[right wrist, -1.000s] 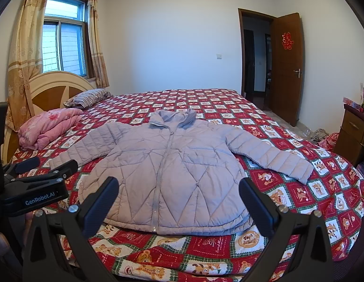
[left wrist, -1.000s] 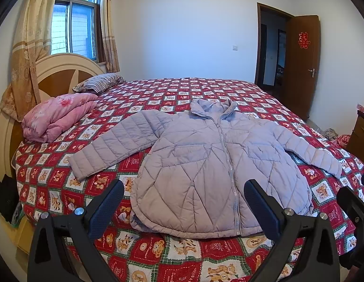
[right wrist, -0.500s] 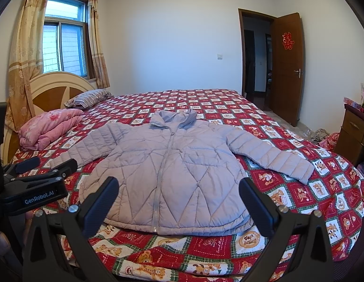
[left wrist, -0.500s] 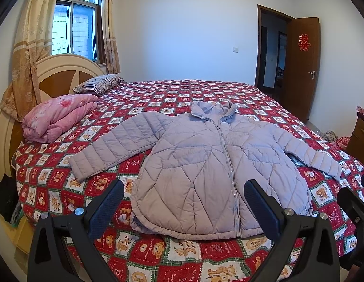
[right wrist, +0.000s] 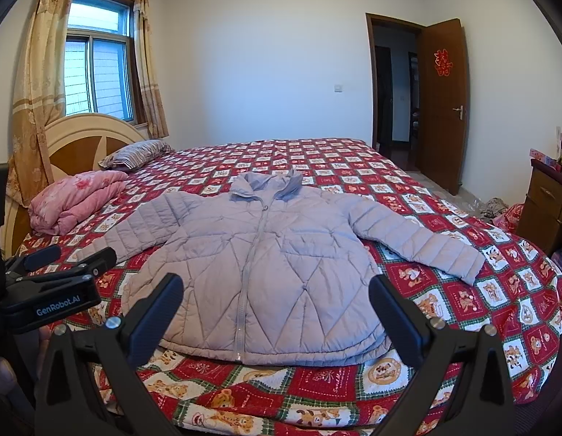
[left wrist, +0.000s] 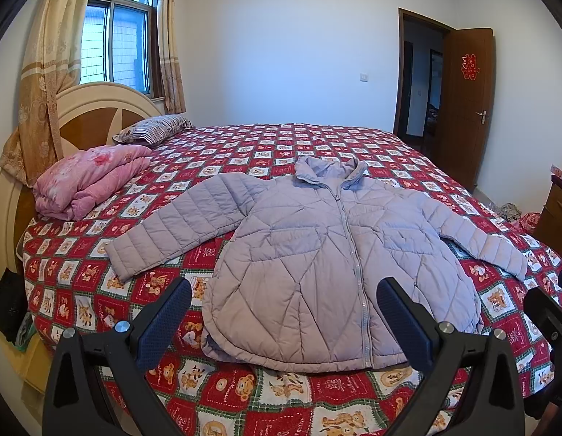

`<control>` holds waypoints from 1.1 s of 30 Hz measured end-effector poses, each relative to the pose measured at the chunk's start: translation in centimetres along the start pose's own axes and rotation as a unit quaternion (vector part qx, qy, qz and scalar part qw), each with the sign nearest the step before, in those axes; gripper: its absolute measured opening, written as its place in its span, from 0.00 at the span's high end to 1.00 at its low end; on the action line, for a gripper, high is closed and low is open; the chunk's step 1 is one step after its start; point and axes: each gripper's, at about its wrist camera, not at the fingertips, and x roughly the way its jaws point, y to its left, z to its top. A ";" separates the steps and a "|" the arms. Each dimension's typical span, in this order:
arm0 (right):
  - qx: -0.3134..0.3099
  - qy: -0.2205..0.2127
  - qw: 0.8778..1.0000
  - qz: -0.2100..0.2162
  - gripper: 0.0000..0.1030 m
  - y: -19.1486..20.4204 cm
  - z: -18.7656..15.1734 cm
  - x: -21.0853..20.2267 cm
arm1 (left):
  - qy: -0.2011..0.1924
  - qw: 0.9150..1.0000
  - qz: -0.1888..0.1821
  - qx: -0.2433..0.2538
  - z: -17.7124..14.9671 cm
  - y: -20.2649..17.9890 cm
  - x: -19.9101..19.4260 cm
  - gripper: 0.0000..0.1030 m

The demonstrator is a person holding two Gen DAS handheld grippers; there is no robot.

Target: Fold large clothes

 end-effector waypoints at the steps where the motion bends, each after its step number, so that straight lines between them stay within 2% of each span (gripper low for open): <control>1: 0.000 0.000 1.000 0.000 0.00 0.0 0.0 0.0 | 0.000 1.000 -0.001 0.000 0.0 0.0 0.0 0.01; 33: 0.006 0.007 1.000 0.007 0.00 -0.1 0.1 0.2 | 0.009 1.000 -0.010 -0.006 -0.3 0.3 1.0 0.01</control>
